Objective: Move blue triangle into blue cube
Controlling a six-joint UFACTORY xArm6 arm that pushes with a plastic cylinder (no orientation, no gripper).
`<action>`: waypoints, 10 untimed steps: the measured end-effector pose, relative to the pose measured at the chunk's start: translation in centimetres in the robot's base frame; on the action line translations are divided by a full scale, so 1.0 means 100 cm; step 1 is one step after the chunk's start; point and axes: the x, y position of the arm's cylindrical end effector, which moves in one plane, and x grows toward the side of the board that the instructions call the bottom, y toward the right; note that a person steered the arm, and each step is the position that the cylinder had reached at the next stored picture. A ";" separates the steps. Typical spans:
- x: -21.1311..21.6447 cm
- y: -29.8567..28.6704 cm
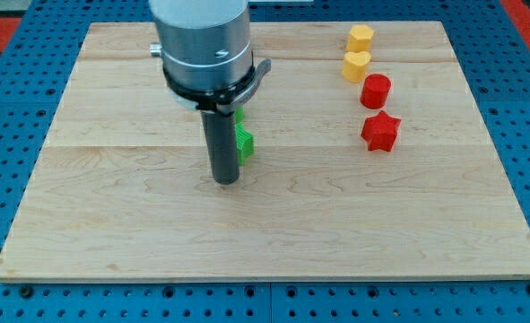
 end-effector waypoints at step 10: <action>-0.184 -0.007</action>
